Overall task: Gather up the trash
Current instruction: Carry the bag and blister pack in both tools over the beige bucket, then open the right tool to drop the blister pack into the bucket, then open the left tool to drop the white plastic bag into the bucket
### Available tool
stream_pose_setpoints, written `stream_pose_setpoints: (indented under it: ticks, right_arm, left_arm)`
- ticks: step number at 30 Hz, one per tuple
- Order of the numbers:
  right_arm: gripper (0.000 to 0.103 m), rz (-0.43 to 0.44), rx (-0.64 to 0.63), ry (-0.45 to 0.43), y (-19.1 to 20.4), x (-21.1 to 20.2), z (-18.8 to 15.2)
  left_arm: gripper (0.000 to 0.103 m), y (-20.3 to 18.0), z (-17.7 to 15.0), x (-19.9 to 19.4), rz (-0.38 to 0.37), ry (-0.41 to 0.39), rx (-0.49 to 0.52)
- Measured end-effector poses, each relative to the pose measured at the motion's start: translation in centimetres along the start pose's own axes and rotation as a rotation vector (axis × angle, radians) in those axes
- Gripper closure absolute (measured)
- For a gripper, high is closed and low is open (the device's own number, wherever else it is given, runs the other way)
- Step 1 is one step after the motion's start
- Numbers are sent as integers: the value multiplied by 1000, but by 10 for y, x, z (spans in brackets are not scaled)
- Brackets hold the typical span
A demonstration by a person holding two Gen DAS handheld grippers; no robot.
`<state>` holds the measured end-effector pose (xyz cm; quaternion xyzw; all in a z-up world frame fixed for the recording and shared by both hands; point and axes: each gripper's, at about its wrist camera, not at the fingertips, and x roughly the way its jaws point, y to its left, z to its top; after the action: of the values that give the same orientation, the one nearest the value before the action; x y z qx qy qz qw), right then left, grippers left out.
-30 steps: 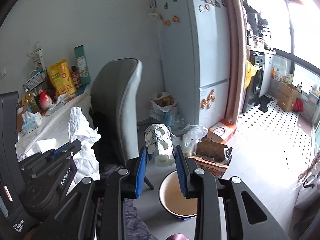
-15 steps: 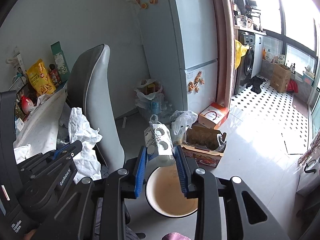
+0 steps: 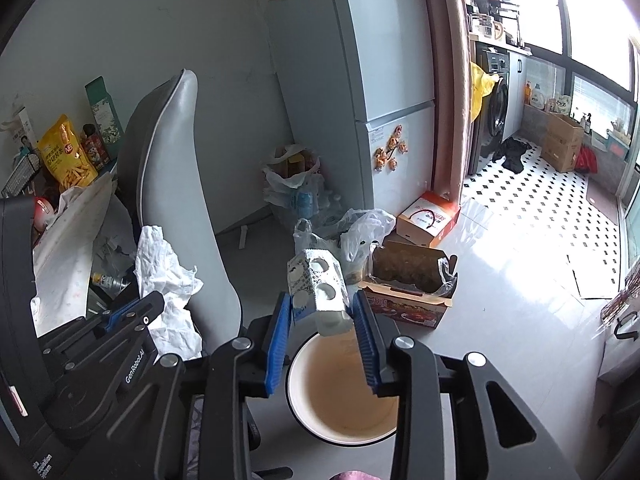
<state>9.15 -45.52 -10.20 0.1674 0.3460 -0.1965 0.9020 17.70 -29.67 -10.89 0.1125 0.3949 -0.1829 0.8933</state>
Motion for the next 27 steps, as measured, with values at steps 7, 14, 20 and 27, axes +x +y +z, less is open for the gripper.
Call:
stream_pose_setpoints:
  ticks: [7,14,20,27]
  right_arm:
    - [51,-27,33,4,-16,7,-6]
    - [50,-77,88,22,-47,-8,-15]
    - [45,-148,120,-7,-79,-32,-20]
    - [42,-189,161,-14,-107,-41,-26]
  left_arm:
    - [97,-3,-1,5,-4,22,-4]
    - [97,-20,-2,7,-45,40,11]
    - [97,-59,-8,4,-112,43,59]
    - [97,-92,-11,6,-167,65,97]
